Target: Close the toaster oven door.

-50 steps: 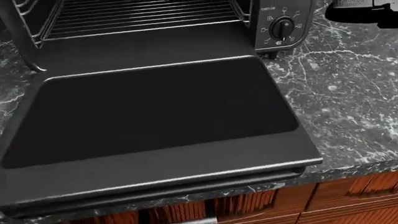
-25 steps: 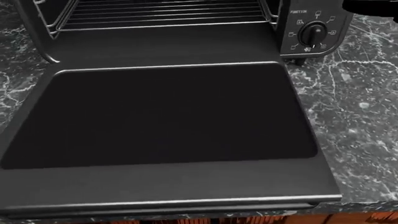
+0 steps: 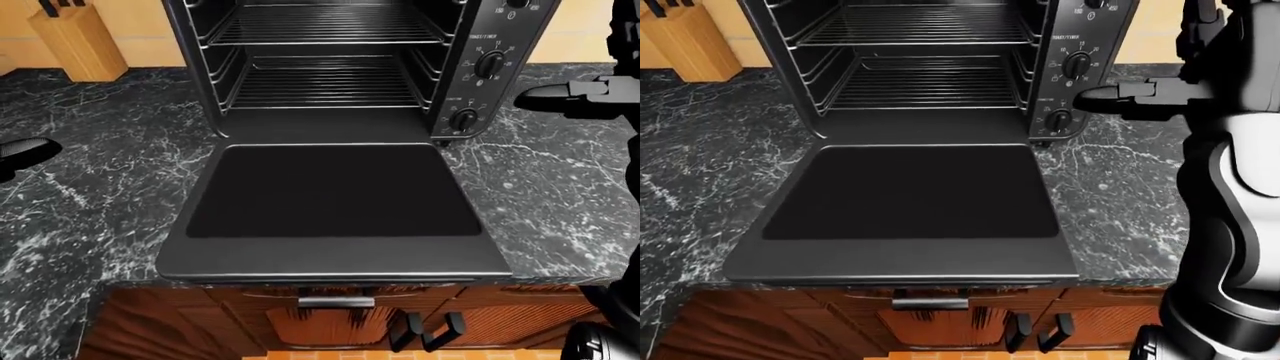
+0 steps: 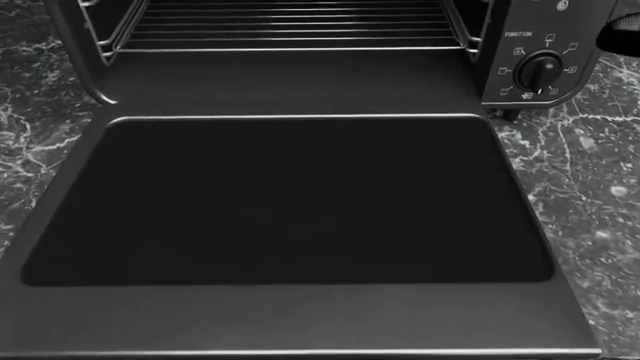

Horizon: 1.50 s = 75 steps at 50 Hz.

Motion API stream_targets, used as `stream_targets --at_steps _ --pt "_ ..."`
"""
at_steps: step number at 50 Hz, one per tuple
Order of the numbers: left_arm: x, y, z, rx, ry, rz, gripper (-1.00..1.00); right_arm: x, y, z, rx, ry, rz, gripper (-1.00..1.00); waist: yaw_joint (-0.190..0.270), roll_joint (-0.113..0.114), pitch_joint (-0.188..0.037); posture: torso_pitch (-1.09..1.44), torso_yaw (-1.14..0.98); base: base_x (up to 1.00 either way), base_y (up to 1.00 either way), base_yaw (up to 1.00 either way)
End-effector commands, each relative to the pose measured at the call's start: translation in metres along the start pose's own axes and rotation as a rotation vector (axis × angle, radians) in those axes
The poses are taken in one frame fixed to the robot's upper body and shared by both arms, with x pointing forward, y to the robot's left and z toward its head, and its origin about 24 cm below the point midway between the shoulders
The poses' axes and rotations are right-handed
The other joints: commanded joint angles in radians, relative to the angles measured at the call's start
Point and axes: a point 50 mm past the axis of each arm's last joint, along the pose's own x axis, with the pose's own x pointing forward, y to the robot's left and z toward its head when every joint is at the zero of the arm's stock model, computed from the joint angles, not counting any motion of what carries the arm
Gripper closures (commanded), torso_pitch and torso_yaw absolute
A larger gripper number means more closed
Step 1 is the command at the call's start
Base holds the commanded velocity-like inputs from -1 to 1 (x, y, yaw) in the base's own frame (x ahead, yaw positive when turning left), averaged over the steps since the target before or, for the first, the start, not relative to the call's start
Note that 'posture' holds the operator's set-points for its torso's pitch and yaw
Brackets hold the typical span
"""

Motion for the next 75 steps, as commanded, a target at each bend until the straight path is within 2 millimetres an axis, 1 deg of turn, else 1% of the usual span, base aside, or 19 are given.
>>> stream_targets --at_steps 1,21,26,36,44,48,53,75 --pt "0.002 -0.002 0.019 0.008 -0.088 -0.010 -1.00 -0.001 -0.002 0.017 -0.025 -0.090 -0.005 -1.00 -0.001 0.003 -0.021 0.00 0.00 0.00 0.00 0.00" --pt "0.002 -0.001 0.022 0.003 -0.088 -0.011 -1.00 -0.021 -0.011 0.014 -0.100 -0.091 0.033 -1.00 -0.001 0.001 -0.017 0.00 0.00 0.00 0.00 0.00" --pt "0.001 -0.001 0.021 0.004 -0.086 -0.010 -1.00 -0.024 -0.012 0.007 -0.125 -0.084 0.034 -1.00 -0.001 0.001 -0.017 0.00 0.00 0.00 0.00 0.00" --pt "0.002 -0.001 0.021 0.005 -0.086 -0.009 -1.00 -0.029 -0.014 -0.006 -0.228 -0.101 0.021 -1.00 -0.002 0.002 -0.020 0.00 0.00 0.00 0.00 0.00" --pt "0.002 -0.001 0.021 0.004 -0.087 -0.009 -1.00 -0.035 -0.012 -0.014 -0.259 -0.093 0.039 -1.00 -0.002 0.003 -0.024 0.00 0.00 0.00 0.00 0.00" --pt "0.001 -0.001 0.021 0.004 -0.086 -0.008 -1.00 -0.039 -0.013 -0.022 -0.289 -0.088 0.052 -1.00 -0.003 0.004 -0.025 0.00 0.00 0.00 0.00 0.00" --pt "0.001 -0.001 0.021 0.004 -0.087 -0.009 -1.00 -0.042 -0.013 -0.028 -0.299 -0.072 0.066 -1.00 -0.004 0.004 -0.027 0.00 0.00 0.00 0.00 0.00" --pt "0.001 0.000 0.022 0.001 -0.087 -0.010 -1.00 -0.053 -0.013 -0.037 -0.373 -0.061 0.146 -1.00 -0.006 0.006 -0.028 0.00 0.00 0.00 0.00 0.00"
